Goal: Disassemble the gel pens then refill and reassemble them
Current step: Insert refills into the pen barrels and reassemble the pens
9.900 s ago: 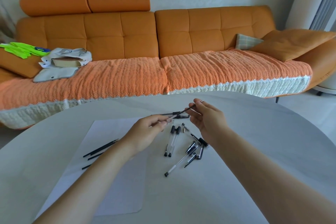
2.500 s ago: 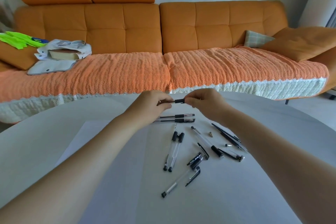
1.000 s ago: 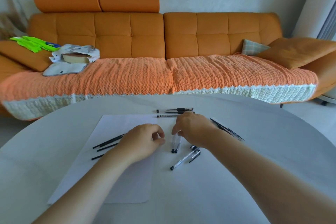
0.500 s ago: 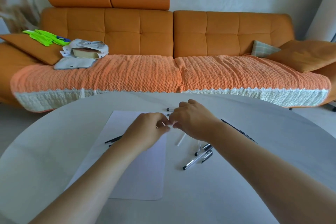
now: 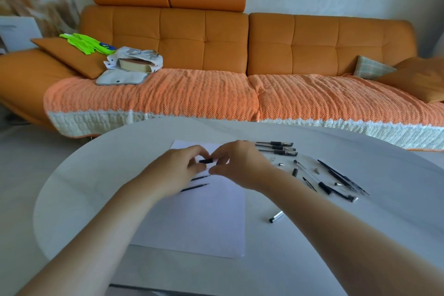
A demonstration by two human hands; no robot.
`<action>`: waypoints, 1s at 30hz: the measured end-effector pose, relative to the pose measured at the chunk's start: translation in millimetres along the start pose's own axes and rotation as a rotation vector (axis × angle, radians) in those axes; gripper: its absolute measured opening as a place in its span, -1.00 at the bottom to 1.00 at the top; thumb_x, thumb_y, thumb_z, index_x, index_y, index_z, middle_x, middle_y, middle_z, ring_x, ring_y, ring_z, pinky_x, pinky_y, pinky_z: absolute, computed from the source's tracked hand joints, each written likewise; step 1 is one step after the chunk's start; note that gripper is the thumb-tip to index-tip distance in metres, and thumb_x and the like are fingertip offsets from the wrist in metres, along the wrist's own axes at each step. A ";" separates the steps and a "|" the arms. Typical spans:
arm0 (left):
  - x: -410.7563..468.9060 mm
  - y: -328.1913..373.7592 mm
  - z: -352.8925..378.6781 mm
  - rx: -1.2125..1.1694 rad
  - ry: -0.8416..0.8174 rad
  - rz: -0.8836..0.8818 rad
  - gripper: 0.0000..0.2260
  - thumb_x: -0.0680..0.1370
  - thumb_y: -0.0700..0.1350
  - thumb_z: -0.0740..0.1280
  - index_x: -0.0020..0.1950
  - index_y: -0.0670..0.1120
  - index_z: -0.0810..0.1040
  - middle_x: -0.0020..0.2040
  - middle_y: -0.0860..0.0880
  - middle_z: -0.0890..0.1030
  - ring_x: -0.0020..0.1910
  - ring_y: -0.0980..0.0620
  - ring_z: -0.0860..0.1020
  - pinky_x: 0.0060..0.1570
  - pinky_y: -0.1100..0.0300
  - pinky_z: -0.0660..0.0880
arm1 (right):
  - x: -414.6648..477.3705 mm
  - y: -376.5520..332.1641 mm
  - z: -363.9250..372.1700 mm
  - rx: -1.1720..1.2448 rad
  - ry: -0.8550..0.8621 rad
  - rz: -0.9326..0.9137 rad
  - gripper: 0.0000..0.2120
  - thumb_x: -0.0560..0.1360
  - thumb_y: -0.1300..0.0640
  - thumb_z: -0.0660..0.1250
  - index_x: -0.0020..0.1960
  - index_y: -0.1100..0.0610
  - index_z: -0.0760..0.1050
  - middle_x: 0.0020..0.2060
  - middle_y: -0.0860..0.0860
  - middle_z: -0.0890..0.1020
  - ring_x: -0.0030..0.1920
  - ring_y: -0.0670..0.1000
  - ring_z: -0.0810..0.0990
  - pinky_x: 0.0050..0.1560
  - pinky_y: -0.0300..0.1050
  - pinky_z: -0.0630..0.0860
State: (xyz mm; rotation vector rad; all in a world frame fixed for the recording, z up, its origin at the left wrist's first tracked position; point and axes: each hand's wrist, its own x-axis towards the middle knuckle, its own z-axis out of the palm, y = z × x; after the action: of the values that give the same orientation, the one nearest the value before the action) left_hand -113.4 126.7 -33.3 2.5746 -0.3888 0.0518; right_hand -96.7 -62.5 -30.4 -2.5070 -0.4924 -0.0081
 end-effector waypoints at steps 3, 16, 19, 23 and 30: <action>-4.8 -16.3 -21.1 0.055 0.150 -0.060 -0.87 0.61 0.11 0.22 0.03 0.22 0.56 -0.15 0.13 0.58 -0.24 0.19 0.50 -0.30 0.21 0.38 | 2.1 -1.7 16.7 -0.043 -0.018 0.066 -0.78 0.49 -0.01 0.44 0.12 -0.04 0.61 -0.12 -0.16 0.59 -0.08 -0.07 0.58 -0.03 -0.12 0.57; 0.1 -13.0 -2.3 -0.064 0.032 -0.099 -0.79 0.47 0.18 0.40 -0.18 0.06 0.59 -0.19 0.08 0.60 -0.17 0.05 0.57 -0.16 0.11 0.48 | -4.6 -7.4 33.0 -0.436 -0.073 -0.190 -0.80 0.62 0.04 0.21 0.13 0.00 0.59 0.03 -0.02 0.52 -0.04 0.10 0.57 -0.08 -0.02 0.50; 0.6 -4.2 0.2 0.072 0.036 -0.069 -0.80 0.44 0.25 0.39 -0.08 0.17 0.61 -0.09 0.22 0.61 -0.08 0.18 0.54 -0.07 0.17 0.51 | -9.0 1.2 14.4 -0.385 0.008 -0.125 -0.82 0.61 0.02 0.21 0.11 -0.04 0.57 0.04 -0.05 0.54 -0.03 0.09 0.57 -0.04 -0.01 0.51; 5.1 10.1 2.0 0.117 0.039 -0.060 -0.85 0.50 0.19 0.34 -0.15 0.17 0.63 -0.17 0.23 0.64 -0.15 0.22 0.55 -0.18 0.21 0.48 | -17.9 19.9 -23.4 -0.193 -0.003 0.031 -0.87 0.58 0.00 0.27 0.01 -0.07 0.59 -0.07 -0.14 0.65 -0.11 -0.04 0.59 -0.08 -0.08 0.56; 21.2 52.9 29.1 -0.387 0.096 0.003 -0.76 0.54 0.05 0.39 -0.29 0.00 0.64 -0.30 0.29 0.62 -0.30 0.38 0.50 -0.23 0.21 0.37 | -44.2 55.3 -57.8 0.879 0.127 0.314 -0.84 0.45 0.24 0.48 0.04 0.15 0.67 -0.24 0.09 0.63 -0.43 -0.01 0.46 -0.41 -0.14 0.37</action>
State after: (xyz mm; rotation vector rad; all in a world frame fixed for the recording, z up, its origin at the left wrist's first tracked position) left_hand -109.3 62.9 -29.4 2.1814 -0.3298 0.0910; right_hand -112.8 -151.5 -17.2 -1.6755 -0.0140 0.1394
